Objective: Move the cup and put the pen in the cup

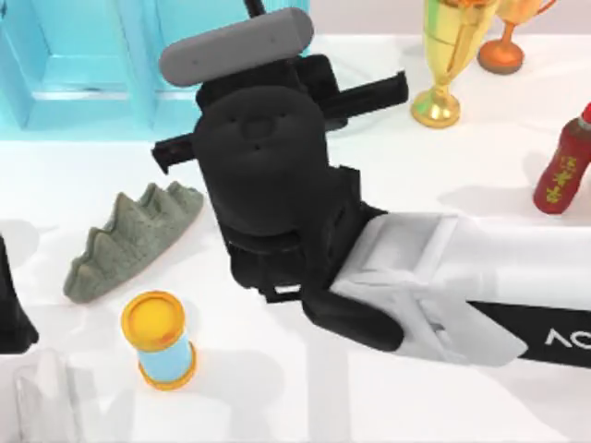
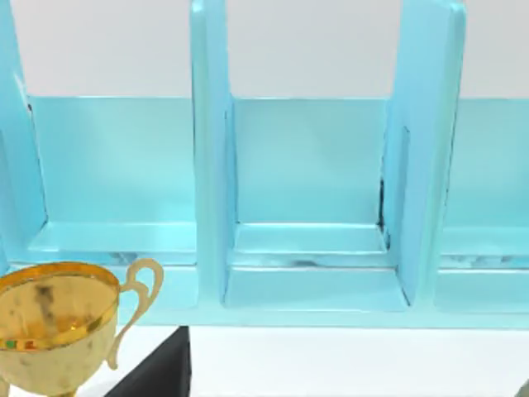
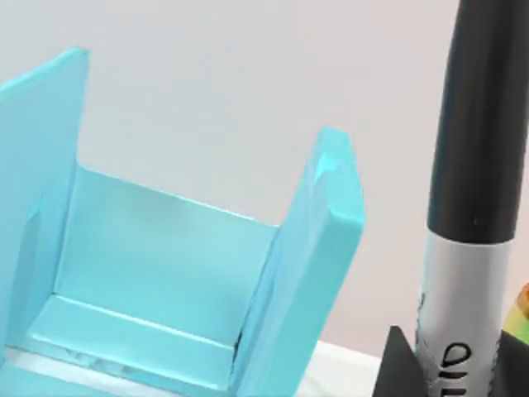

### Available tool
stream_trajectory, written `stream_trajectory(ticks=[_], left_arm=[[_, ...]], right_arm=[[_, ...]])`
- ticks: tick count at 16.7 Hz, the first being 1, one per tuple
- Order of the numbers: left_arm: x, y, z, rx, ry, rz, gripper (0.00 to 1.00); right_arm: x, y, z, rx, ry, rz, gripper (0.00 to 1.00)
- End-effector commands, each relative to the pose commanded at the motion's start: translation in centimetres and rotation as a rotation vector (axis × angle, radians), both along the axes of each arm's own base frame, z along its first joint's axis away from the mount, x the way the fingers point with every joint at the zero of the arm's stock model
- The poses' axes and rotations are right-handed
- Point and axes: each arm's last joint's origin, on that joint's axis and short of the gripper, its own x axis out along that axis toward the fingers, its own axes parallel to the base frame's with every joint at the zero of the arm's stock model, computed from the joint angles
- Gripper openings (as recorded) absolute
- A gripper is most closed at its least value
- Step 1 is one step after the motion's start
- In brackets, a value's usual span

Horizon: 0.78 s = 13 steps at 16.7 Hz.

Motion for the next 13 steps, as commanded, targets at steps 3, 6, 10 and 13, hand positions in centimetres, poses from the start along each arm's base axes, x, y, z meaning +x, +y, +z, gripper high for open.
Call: stream_trajectory(ticks=[3,6,10,13], left_arm=[[0.0,0.0,0.0,0.0,0.0,0.0,1.0],[0.0,0.0,0.0,0.0,0.0,0.0,1.0],[0.0,0.0,0.0,0.0,0.0,0.0,1.0],[0.0,0.0,0.0,0.0,0.0,0.0,1.0]], right_arm=[[-1.8,-0.9,-1.1,0.048,-0.077,-0.057,0.0],[-3.5,-2.8,-3.6,0.098,-0.115,-0.122,0.0],[-5.6,-6.7,-6.1,0.17,-0.139,-0.226,0.0],[-6.6,-9.2,-6.6,0.239,-0.146,-0.297,0.0]])
